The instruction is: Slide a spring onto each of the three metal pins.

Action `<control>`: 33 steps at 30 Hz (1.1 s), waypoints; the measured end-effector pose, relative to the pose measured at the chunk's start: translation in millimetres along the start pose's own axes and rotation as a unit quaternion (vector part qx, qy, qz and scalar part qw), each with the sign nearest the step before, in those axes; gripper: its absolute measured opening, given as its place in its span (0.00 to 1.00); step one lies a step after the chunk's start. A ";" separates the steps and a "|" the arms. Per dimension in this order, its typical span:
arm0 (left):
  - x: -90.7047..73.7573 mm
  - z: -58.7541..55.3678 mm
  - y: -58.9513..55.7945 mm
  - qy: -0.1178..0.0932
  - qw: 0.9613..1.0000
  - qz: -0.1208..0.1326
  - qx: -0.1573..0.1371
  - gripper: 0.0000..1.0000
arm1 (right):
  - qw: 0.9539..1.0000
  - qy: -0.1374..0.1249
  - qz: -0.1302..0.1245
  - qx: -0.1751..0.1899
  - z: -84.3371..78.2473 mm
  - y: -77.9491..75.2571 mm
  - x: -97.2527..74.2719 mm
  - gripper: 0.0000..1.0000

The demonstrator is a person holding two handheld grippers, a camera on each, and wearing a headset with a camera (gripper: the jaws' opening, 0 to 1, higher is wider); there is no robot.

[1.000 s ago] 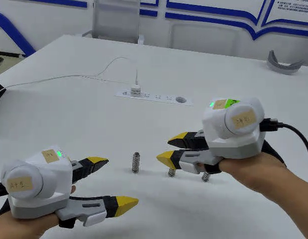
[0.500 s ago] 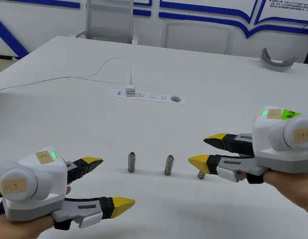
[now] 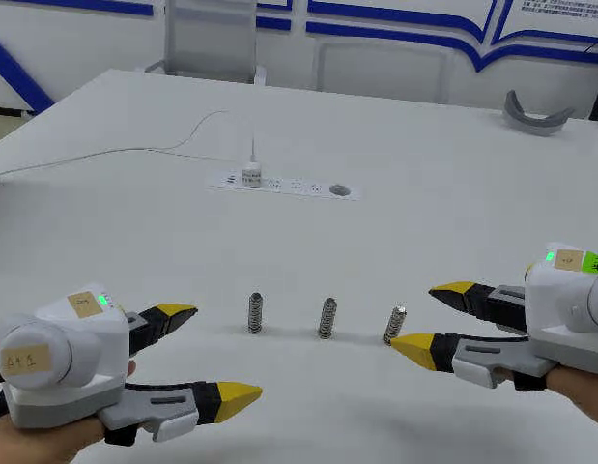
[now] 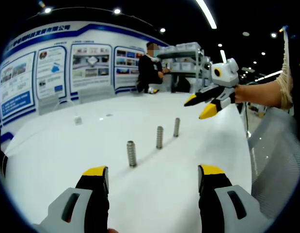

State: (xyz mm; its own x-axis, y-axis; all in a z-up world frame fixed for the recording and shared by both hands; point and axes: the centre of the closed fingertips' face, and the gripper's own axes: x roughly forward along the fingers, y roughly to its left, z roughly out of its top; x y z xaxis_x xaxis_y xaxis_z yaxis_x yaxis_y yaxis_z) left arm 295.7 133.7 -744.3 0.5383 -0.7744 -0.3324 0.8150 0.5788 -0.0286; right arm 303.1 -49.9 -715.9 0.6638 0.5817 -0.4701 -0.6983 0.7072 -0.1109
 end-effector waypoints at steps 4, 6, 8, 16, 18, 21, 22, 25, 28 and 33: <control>-0.3 -1.2 -0.3 0.001 1.000 0.000 -0.001 0.77 | 1.000 -0.006 0.000 0.010 -5.3 0.3 0.2 0.55; -0.6 -1.6 -0.2 0.001 1.000 0.001 -0.001 0.77 | 1.000 -0.006 0.002 0.013 -8.1 1.3 0.6 0.56; -0.9 -1.7 0.1 0.001 1.000 0.002 -0.002 0.78 | 1.000 -0.009 0.003 0.017 -11.5 1.4 1.2 0.57; -1.9 -2.4 0.9 0.000 1.000 0.004 -0.004 0.78 | 0.999 -0.003 0.005 0.034 -20.7 3.1 2.9 0.58; -1.9 -2.7 0.5 0.001 1.000 0.004 -0.005 0.78 | 0.999 -0.005 0.006 0.035 -20.6 3.1 2.9 0.59; -1.6 -2.7 0.2 0.001 1.000 0.004 -0.005 0.78 | 0.999 -0.004 0.005 0.034 -21.0 3.4 2.9 0.59; -1.4 -2.5 0.0 0.001 1.000 0.004 -0.005 0.78 | 0.999 -0.004 0.005 0.034 -21.3 3.5 3.0 0.59; -1.0 -2.1 0.2 0.000 1.000 0.004 -0.005 0.79 | 0.999 -0.005 0.005 0.035 -21.6 3.6 2.5 0.59; -0.9 -1.9 0.3 0.000 1.000 0.004 -0.004 0.79 | 0.999 -0.005 0.004 0.036 -21.7 3.0 2.0 0.60; -0.5 -1.8 -0.1 0.000 1.000 0.004 -0.004 0.78 | 0.999 -0.006 0.003 0.038 -21.9 2.1 1.8 0.60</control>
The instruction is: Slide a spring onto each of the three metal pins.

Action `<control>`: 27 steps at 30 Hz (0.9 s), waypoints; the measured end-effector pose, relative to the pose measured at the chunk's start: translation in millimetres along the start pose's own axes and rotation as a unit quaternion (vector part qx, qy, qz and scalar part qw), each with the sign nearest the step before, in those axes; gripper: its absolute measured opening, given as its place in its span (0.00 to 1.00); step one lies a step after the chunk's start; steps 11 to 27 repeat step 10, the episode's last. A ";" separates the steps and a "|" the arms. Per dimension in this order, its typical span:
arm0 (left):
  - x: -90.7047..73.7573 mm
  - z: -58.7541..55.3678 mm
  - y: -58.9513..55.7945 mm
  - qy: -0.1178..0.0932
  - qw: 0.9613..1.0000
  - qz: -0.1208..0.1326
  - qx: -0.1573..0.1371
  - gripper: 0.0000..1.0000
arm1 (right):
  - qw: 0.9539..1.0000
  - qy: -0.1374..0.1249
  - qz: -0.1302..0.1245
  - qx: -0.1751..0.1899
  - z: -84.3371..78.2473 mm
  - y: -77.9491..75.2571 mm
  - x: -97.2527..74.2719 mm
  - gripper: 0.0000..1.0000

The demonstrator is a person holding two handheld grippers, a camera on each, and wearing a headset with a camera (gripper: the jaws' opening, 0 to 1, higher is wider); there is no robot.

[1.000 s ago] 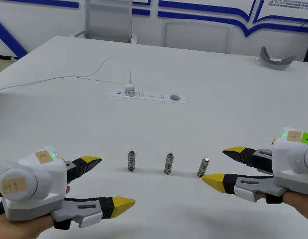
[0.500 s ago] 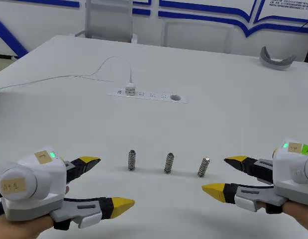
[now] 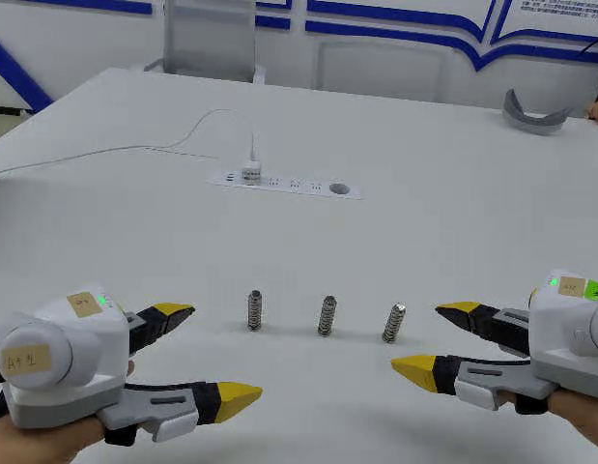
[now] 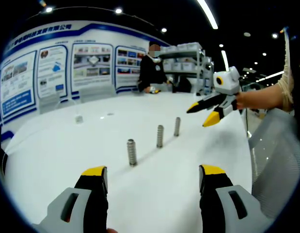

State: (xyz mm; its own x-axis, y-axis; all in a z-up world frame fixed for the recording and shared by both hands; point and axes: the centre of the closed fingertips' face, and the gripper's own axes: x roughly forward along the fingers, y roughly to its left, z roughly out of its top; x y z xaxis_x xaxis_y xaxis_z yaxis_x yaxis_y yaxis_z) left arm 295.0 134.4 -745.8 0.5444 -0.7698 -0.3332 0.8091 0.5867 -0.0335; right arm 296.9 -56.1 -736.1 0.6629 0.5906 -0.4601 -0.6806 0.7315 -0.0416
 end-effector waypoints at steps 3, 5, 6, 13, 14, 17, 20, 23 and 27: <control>0.1 0.0 0.2 0.000 1.000 0.000 0.000 0.78 | 1.000 0.003 0.000 0.000 -1.5 -0.1 0.3 0.60; 0.0 -0.1 0.2 0.000 1.000 0.000 0.000 0.78 | 1.000 0.003 -0.001 0.000 -2.3 -0.6 0.4 0.60; -0.1 -0.6 0.1 0.001 1.000 0.000 0.000 0.78 | 1.000 0.004 -0.002 0.000 -3.0 -1.2 0.4 0.60; -0.1 -3.6 -0.7 0.005 1.000 0.000 -0.002 0.78 | 1.000 0.008 -0.004 0.000 -4.7 -2.0 0.1 0.59; -0.1 -3.6 -0.7 0.005 1.000 0.000 -0.002 0.78 | 1.000 0.008 -0.004 0.000 -4.7 -2.0 0.1 0.59; -0.1 -3.6 -0.7 0.005 1.000 0.000 -0.002 0.78 | 1.000 0.008 -0.004 0.000 -4.7 -2.0 0.1 0.59; -0.1 -3.6 -0.7 0.005 1.000 0.000 -0.002 0.78 | 1.000 0.008 -0.004 0.000 -4.7 -2.0 0.1 0.59; -0.1 -3.6 -0.7 0.005 1.000 0.000 -0.002 0.78 | 1.000 0.008 -0.004 0.000 -4.7 -2.0 0.1 0.59; -0.1 -3.6 -0.7 0.005 1.000 0.000 -0.002 0.78 | 1.000 0.008 -0.004 0.000 -4.7 -2.0 0.1 0.59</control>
